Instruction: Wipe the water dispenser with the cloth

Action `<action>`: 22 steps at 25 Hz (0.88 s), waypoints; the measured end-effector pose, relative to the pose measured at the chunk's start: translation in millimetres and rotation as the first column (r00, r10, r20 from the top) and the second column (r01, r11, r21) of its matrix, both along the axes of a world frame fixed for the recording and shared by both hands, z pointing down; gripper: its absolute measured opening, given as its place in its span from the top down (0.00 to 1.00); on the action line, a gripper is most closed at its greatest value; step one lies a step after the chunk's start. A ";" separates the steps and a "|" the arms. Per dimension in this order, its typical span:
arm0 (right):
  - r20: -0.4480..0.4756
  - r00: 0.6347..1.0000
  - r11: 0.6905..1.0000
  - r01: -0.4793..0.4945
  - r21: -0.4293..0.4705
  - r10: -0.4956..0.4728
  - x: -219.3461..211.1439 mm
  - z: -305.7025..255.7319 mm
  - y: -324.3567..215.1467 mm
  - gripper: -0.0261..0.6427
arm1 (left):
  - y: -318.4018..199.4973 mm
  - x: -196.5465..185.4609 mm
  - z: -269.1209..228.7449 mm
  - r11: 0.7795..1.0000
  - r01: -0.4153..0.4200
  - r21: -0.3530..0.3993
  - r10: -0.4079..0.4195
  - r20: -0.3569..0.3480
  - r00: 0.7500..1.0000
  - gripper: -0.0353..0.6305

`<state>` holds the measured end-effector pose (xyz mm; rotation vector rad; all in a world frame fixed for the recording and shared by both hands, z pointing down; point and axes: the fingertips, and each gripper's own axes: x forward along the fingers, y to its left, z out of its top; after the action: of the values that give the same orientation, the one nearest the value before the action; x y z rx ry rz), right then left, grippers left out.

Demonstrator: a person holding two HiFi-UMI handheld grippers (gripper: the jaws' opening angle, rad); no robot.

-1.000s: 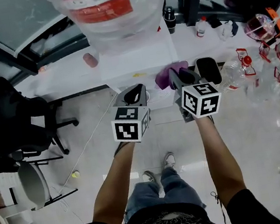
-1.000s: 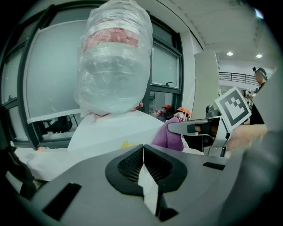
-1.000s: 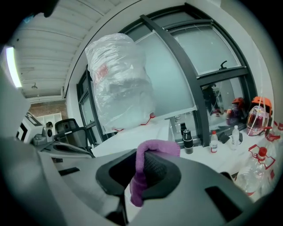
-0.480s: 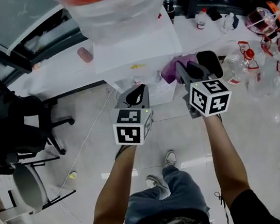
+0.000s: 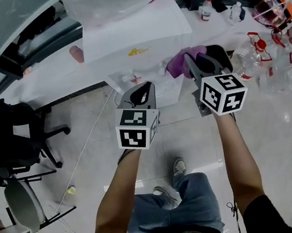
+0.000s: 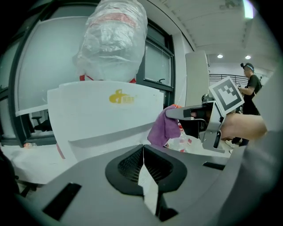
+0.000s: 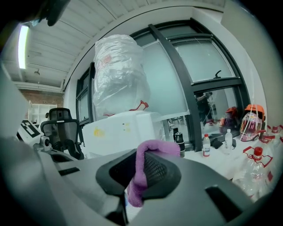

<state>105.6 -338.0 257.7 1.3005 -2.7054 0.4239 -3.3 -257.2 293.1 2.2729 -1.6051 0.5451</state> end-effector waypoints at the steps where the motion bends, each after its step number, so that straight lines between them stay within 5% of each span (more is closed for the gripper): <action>1: 0.001 1.000 1.000 -0.004 0.010 0.004 0.3 4.3 0.2 0.91 | -0.2 0.2 6.4 1.000 -0.008 0.007 0.008 0.000 1.000 0.91; 22: -0.015 0.999 0.990 -0.041 0.138 0.043 -2.5 120.7 -2.1 0.91 | -11.7 -9.7 134.8 0.987 -0.065 0.146 0.067 -0.010 0.998 0.91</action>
<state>103.2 -340.1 378.4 1.3898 -2.7400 0.2319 -13.0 -268.8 427.9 2.4376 -1.6165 0.4384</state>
